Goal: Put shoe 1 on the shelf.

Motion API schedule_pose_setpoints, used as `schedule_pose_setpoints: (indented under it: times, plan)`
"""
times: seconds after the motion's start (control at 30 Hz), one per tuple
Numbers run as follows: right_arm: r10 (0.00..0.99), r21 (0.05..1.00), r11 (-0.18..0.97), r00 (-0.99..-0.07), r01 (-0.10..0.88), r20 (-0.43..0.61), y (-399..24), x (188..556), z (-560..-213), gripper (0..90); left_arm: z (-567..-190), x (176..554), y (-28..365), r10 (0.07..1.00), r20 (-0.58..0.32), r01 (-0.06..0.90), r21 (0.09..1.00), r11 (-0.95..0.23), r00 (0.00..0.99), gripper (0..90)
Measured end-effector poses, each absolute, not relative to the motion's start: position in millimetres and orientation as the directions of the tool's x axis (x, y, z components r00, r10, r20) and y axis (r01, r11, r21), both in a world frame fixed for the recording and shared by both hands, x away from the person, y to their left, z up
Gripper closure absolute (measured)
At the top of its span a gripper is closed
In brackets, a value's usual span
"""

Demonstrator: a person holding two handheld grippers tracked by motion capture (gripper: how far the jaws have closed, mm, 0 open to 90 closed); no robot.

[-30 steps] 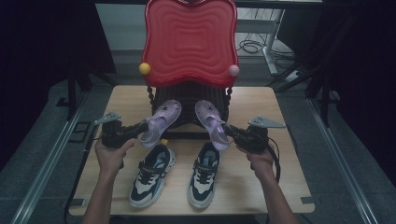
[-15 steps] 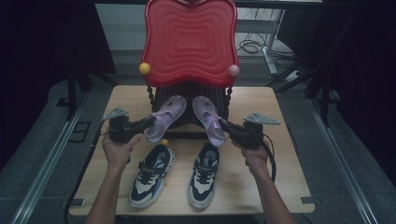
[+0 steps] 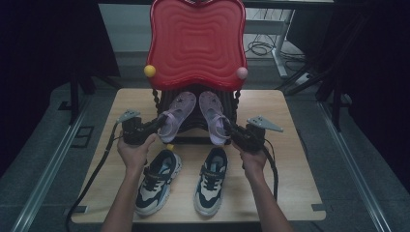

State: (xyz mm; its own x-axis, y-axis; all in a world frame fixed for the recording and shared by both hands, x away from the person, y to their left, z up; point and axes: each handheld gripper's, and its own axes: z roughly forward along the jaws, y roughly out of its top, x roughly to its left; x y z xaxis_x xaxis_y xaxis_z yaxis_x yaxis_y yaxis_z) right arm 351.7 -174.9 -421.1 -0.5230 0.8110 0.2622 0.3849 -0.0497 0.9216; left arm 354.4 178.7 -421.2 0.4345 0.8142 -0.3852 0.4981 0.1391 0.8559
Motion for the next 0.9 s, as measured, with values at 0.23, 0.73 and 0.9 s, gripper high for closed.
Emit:
schedule_pose_setpoints:
  times: [0.23, 0.73, 0.9]
  plan:
    - [0.819, 0.920, -0.114, -0.489, 0.374, 0.301, -166.3, 351.6, -424.6, 79.3, -422.3, 353.9, 172.4, 0.812, -0.424, 0.481, 0.852, 0.207, 0.401, 80.4]
    - [0.815, 0.898, -0.236, -0.427, 0.371, 0.391, -156.9, 355.7, -432.3, 79.1, -429.5, 358.2, 161.9, 0.784, -0.508, 0.463, 0.825, 0.324, 0.357, 80.3]
    - [0.820, 0.894, -0.264, -0.404, 0.361, 0.405, -155.1, 359.9, -433.5, 79.0, -432.2, 362.1, 159.8, 0.782, -0.522, 0.453, 0.820, 0.351, 0.339, 80.3]
